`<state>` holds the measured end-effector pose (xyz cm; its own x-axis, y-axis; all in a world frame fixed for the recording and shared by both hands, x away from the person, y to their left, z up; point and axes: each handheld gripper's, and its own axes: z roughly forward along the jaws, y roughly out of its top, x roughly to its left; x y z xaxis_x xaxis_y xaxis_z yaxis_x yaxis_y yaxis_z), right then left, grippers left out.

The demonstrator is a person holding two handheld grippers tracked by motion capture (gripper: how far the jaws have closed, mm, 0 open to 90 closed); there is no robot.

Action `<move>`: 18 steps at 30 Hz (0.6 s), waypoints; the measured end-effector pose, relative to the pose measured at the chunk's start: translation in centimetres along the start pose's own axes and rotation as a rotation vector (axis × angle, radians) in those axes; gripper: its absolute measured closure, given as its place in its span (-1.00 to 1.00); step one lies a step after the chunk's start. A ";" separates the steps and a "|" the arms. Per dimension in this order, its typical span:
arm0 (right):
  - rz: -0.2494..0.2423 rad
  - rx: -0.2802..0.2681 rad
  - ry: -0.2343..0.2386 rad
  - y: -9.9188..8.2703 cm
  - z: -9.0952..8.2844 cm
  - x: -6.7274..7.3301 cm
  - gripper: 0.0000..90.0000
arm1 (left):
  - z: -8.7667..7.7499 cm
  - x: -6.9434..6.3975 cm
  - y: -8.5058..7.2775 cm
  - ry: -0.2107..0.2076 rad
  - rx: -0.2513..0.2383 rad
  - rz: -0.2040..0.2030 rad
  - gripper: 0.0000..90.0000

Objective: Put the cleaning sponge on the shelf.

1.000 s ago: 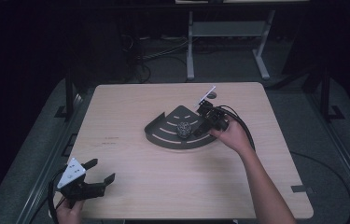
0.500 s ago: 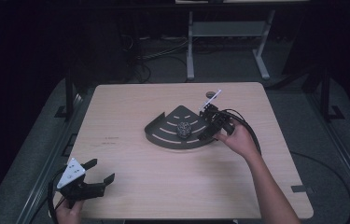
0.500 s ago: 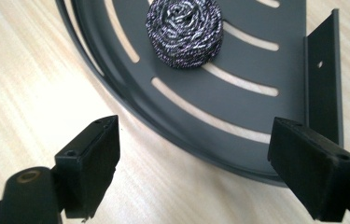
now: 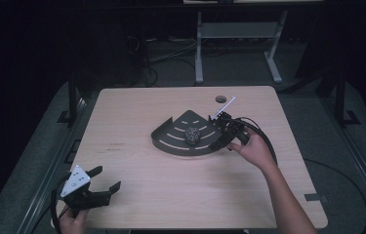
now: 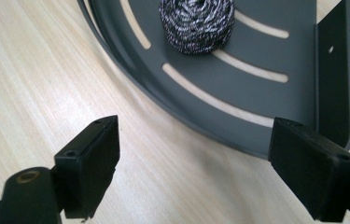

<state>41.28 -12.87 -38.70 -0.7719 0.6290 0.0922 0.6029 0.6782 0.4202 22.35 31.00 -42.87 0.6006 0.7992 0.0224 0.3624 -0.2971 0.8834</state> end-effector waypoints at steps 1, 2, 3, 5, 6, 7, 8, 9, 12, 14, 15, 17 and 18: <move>0.000 0.000 0.000 0.0 0.0 0.0 -0.64 | 0.0 0.0 0.0 0.000 0.000 0.000 -0.71; -0.001 0.007 -0.004 -0.3 0.1 0.1 -0.64 | 0.0 0.0 0.0 0.000 -0.002 0.000 -0.71; -0.002 0.015 -0.006 -0.4 0.1 0.1 -0.64 | 0.0 0.0 0.0 0.000 -0.001 0.001 -0.71; -0.005 0.010 -0.009 -0.5 0.0 0.2 -0.64 | 0.0 0.0 0.0 0.001 0.000 0.000 -0.71; -0.002 0.000 -0.002 -0.7 -0.1 0.2 -0.64 | 0.0 0.0 0.0 0.000 0.000 0.000 -0.71; -0.002 0.000 -0.002 -0.7 -0.1 0.2 -0.64 | 0.0 0.0 0.0 0.000 0.000 0.000 -0.71; 0.003 -0.008 0.004 -0.9 -0.1 0.3 -0.64 | 0.0 0.0 0.0 0.000 0.000 0.001 -0.71; 0.001 -0.008 0.005 -1.0 -0.2 0.3 -0.64 | 0.0 0.0 0.0 -0.001 0.001 0.002 -0.71; 0.001 -0.014 0.003 -1.6 -0.3 0.4 -0.64 | 0.1 -0.1 0.0 -0.001 0.001 0.003 -0.71; 0.001 -0.008 0.005 -1.7 -0.3 0.4 -0.64 | 0.1 -0.1 0.0 -0.001 0.001 0.002 -0.71; -0.002 -0.006 -0.003 -1.9 -0.3 0.4 -0.64 | 0.1 -0.1 0.0 0.000 0.002 0.003 -0.71; 0.005 -0.014 0.004 -2.2 -0.4 0.5 -0.64 | 0.1 0.0 0.0 0.000 0.003 0.005 -0.71; 0.004 -0.016 0.006 -2.2 -0.3 0.5 -0.64 | 0.1 0.0 0.0 0.001 0.004 0.005 -0.71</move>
<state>39.51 -14.24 -39.29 -0.7705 0.6297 0.0990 0.6029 0.6695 0.4339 22.40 30.97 -42.90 0.6017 0.7982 0.0272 0.3624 -0.3032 0.8813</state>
